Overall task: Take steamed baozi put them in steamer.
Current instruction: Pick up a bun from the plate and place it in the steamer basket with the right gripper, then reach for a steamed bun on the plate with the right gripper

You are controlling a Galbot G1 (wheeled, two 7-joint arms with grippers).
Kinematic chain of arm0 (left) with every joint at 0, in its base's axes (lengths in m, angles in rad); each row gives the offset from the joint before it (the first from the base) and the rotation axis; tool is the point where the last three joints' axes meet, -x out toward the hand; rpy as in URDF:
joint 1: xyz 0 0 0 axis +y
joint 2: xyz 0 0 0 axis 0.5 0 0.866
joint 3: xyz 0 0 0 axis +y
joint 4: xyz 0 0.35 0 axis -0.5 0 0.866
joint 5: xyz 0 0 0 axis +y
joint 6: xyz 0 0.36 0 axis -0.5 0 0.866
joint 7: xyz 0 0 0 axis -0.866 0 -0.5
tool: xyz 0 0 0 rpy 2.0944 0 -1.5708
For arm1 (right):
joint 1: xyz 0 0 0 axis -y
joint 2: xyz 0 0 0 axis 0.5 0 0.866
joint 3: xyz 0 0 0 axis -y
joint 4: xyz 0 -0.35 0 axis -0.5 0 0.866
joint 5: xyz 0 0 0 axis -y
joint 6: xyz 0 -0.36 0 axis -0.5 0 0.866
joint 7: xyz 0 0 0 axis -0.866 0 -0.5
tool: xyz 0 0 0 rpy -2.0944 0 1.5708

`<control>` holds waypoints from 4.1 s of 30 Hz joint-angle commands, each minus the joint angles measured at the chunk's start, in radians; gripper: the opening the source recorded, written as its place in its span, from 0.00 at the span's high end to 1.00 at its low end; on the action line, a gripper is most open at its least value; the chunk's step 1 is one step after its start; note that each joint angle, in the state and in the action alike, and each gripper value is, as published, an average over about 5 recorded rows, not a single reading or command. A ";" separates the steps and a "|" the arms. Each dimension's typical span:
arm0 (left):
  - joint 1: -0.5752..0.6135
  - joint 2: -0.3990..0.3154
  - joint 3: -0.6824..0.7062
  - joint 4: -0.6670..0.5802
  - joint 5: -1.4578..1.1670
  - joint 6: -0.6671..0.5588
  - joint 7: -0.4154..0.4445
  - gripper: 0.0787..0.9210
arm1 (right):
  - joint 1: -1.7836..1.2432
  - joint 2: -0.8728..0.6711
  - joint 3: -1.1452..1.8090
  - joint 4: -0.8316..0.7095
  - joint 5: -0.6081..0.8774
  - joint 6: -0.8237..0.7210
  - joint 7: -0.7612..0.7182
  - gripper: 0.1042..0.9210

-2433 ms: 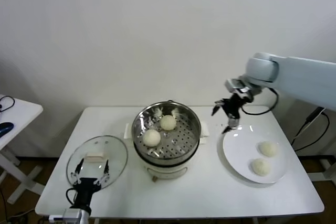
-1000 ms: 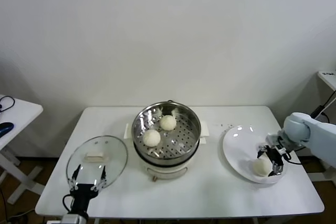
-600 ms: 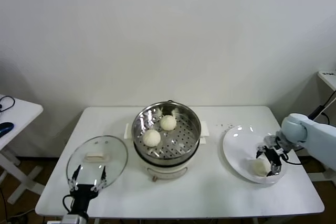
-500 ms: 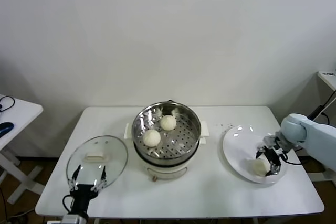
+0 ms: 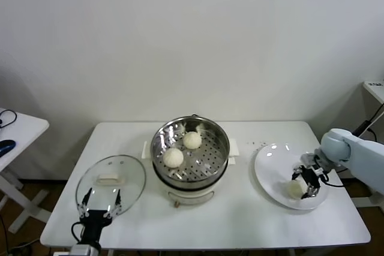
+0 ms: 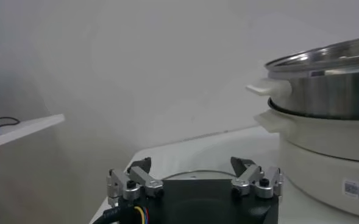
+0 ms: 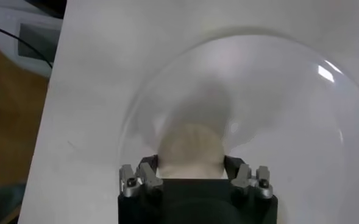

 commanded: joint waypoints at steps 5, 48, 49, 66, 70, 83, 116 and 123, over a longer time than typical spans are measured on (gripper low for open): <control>-0.004 0.000 0.007 -0.006 0.002 0.003 0.000 0.12 | 0.488 0.065 -0.273 0.077 0.141 0.078 -0.038 0.28; -0.002 -0.001 0.011 -0.013 0.015 0.017 0.002 0.12 | 0.388 0.671 -0.158 0.347 -0.346 0.390 -0.064 0.29; -0.002 -0.001 0.012 -0.012 0.015 0.017 0.002 0.12 | 0.386 0.671 -0.160 0.347 -0.347 0.391 -0.064 0.29; -0.005 -0.002 0.011 -0.002 0.015 0.018 0.002 0.12 | 0.364 0.675 -0.186 0.328 -0.353 0.435 -0.063 0.28; -0.007 -0.002 0.011 0.000 0.015 0.017 0.002 0.12 | 0.361 0.678 -0.186 0.326 -0.352 0.437 -0.062 0.29; -0.009 -0.003 0.011 0.002 0.015 0.017 0.002 0.12 | 0.357 0.670 -0.188 0.320 -0.361 0.450 -0.047 0.23; -0.029 0.012 0.025 -0.016 0.002 0.016 0.002 0.12 | 0.676 0.218 -0.337 0.118 0.344 0.072 -0.036 0.12; -0.032 0.016 0.039 -0.026 0.007 0.018 0.004 0.12 | 0.571 0.044 -0.307 0.031 0.278 0.051 -0.037 0.12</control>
